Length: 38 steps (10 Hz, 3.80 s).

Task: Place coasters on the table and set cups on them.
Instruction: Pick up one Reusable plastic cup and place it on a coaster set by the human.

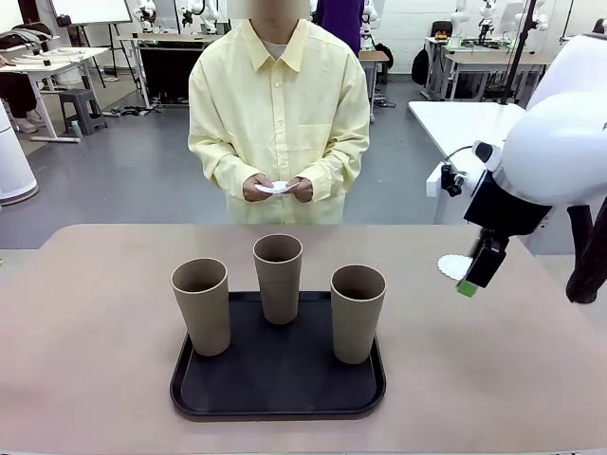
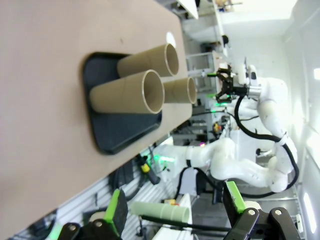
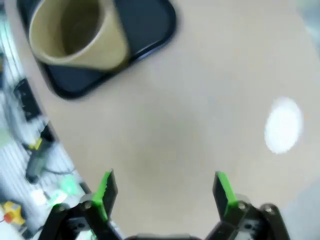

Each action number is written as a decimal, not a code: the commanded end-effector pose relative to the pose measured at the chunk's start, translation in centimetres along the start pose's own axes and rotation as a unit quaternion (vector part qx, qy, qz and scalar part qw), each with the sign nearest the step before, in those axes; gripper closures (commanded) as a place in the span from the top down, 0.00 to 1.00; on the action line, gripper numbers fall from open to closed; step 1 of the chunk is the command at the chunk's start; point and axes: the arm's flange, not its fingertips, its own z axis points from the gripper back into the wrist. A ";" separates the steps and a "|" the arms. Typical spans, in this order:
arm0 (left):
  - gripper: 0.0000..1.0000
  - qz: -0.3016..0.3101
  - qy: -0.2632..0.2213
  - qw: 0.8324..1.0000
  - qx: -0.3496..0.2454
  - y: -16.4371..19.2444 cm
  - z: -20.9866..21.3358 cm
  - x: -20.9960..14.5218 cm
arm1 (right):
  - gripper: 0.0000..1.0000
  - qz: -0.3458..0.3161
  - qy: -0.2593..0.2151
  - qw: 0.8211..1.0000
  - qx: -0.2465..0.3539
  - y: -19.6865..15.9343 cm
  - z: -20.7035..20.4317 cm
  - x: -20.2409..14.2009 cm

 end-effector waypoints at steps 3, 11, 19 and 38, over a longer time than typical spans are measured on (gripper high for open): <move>1.00 -0.004 -0.001 1.000 -0.004 0.0 0.1 0.0 | 1.00 0.225 -0.249 0.926 0.172 -2.0 0.2 -5.3; 1.00 -0.004 -0.001 1.000 -0.004 0.0 0.1 0.0 | 1.00 0.151 -0.407 0.892 0.127 -5.3 -10.7 -9.6; 1.00 -0.004 -0.001 1.000 -0.004 0.0 0.1 0.0 | 1.00 0.138 -0.404 0.894 0.136 -6.0 -13.3 -8.2; 1.00 -0.004 -0.001 1.000 -0.004 0.0 0.1 0.0 | 1.00 0.166 -0.474 0.843 0.192 -2.0 -19.8 -2.4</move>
